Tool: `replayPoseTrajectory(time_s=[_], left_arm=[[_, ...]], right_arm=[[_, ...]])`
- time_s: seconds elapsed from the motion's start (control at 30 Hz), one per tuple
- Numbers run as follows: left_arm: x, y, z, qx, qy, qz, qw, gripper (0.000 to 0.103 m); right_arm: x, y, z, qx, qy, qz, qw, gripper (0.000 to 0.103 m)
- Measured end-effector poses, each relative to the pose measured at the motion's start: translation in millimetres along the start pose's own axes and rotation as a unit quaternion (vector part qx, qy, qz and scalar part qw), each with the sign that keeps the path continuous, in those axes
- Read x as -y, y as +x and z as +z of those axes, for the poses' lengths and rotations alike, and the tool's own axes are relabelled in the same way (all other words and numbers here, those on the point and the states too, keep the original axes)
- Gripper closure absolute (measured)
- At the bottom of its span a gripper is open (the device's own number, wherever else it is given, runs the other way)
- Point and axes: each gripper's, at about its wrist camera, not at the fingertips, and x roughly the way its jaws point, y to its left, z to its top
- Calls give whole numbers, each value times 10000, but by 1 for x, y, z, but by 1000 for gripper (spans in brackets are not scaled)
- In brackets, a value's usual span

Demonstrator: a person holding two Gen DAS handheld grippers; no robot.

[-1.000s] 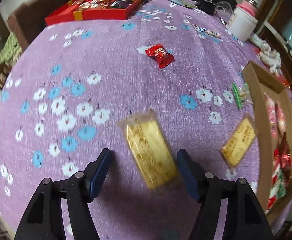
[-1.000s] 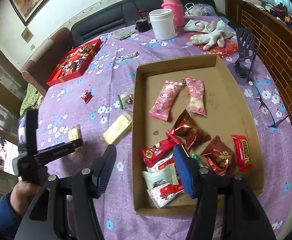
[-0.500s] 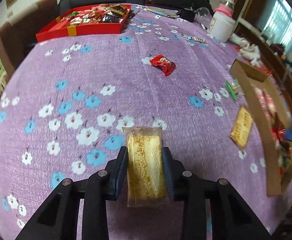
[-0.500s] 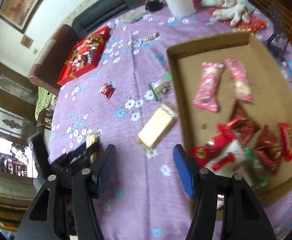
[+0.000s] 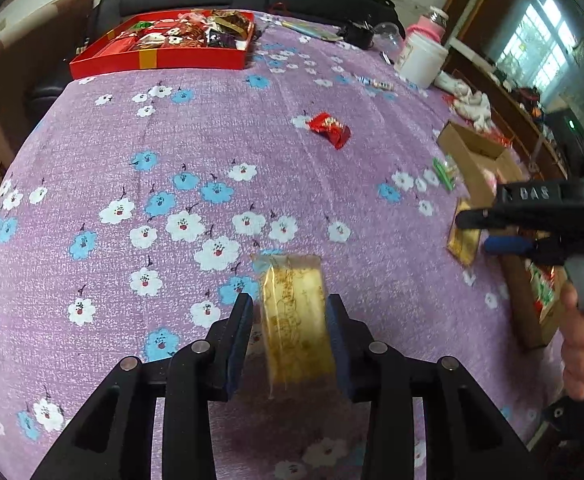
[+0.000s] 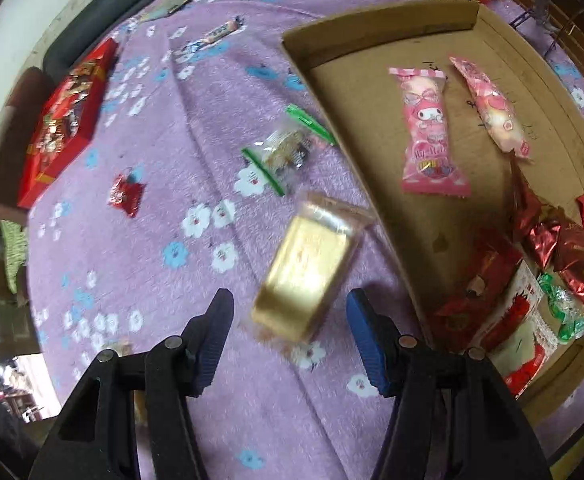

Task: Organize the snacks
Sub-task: 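Grasp a yellow cake packet with the left gripper while the right gripper grasps another yellow cake packet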

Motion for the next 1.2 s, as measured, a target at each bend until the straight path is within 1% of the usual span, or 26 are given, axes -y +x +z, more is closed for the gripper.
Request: replayPoseTrajectory(time_s=[0.07,0.1,0.13,0.17,0.23,0.3,0.4,0.47,0.57,0.67,0.77,0.9,0.97,1.0,1.03,1.07,1.13,1.17,1.2], left_arm=[[0,3,-2,-76,67,15,9999,60],[0,4,-3,-105,85,21,9999,54],[1,4,-3,-122,103,41,9999,51],[2,5,-4,-131,139,37,9998,51],[4,6,-3,-145,201,77,9997,51],[3,6,-2,-147,164,58,9997,51],[-2,7,-2,-202,41,-21,9998,51],[-4,6,-3,-209,-27,-38,9998,51],[-6,4,-3,-231,-111,-52,9997,51],[-5,5,-4,-248,-135,-5,9996,48],[3,7,-3,-291,-38,62,9995,47],[16,13,-2,-297,253,432,9983,47],[21,16,-3,-237,439,645,9967,48],[23,17,-4,-164,525,784,9954,55],[24,16,-5,-87,580,846,9947,68],[22,15,-5,-64,493,794,9956,68],[14,11,-5,-49,211,667,9975,68],[10,9,-6,-54,60,575,9983,68],[6,8,-7,-61,-64,485,9988,68]], right_arm=[[1,6,2,-23,89,-18,10000,45],[0,9,3,-47,76,-73,9999,45],[-1,8,3,16,50,-111,9999,45],[-4,9,5,40,-16,-115,9999,48],[-10,8,4,97,-240,-212,9994,61],[-13,9,1,43,-370,-46,9993,71],[-23,10,-10,-106,-713,194,9972,71],[-32,11,-23,-272,-1026,460,9933,71],[-39,10,-40,-436,-1392,697,9868,71],[-39,5,-51,-470,-1599,707,9835,71],[-34,3,-52,-457,-1618,683,9834,71],[-32,4,-52,-493,-1671,689,9823,71],[-30,3,-54,-477,-1795,651,9804,71],[-29,1,-55,-456,-1832,637,9799,71],[-28,1,-57,-447,-1847,636,9797,71],[-29,1,-57,-443,-1877,640,9791,71],[-28,-2,-59,-399,-1933,668,9781,77],[-29,-4,-59,-378,-1929,697,9780,83],[-28,-6,-59,-364,-1923,728,9780,86]])
